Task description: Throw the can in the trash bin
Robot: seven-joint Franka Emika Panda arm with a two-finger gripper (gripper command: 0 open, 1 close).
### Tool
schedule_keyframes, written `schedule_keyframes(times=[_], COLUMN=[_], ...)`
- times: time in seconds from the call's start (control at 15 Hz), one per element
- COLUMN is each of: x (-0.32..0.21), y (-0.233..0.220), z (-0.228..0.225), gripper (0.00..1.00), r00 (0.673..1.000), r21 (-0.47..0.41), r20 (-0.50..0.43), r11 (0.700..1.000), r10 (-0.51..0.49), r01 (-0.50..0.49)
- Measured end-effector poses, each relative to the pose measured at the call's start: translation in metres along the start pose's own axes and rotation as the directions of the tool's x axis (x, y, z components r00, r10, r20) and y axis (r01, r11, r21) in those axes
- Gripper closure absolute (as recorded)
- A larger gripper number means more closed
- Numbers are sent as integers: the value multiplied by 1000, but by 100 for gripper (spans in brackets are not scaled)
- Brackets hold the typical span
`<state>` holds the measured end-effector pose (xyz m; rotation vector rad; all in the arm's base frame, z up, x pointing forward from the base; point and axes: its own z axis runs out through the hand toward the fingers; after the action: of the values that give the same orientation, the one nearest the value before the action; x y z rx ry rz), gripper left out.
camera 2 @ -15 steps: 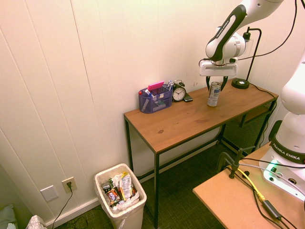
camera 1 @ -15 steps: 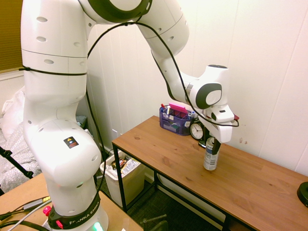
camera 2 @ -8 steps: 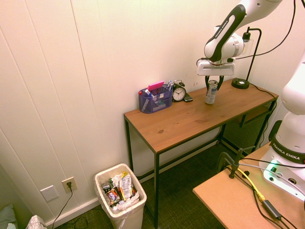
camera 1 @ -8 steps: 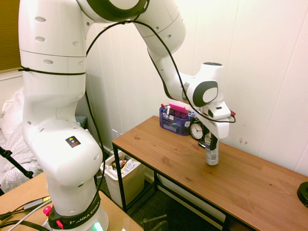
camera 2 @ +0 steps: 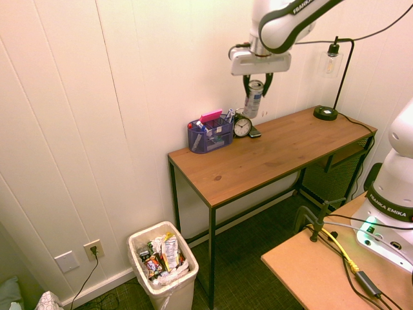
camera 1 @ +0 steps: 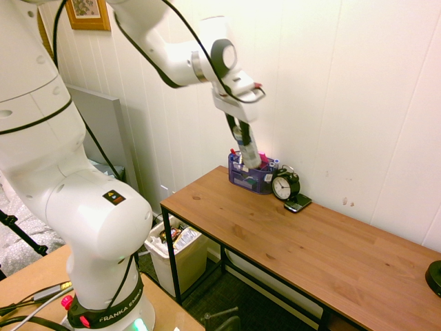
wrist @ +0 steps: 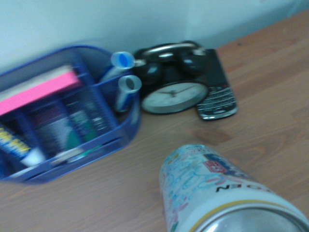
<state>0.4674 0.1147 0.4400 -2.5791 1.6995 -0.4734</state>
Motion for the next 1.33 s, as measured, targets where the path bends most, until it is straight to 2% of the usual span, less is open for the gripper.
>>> schedule_keyframes(times=[0.13, 0.2, 0.4, 0.87, 1.07, 1.33], x=[-72, -109, -186, -274, -312, -330], y=[-38, -56, -101, -184, -198, -213], z=[-45, -53, -39, 57, 109, 189], gripper=[100, 100, 100, 100, 100, 100], r00=[995, 990, 966, 909, 896, 890], r21=[37, 41, 11, -59, -109, -155], r20=[-5, -9, 27, 198, 238, 296], r11=[995, 989, 966, 922, 907, 902], r10=[-95, -140, -257, -366, -374, -348], r01=[95, 140, 256, 383, 407, 404])
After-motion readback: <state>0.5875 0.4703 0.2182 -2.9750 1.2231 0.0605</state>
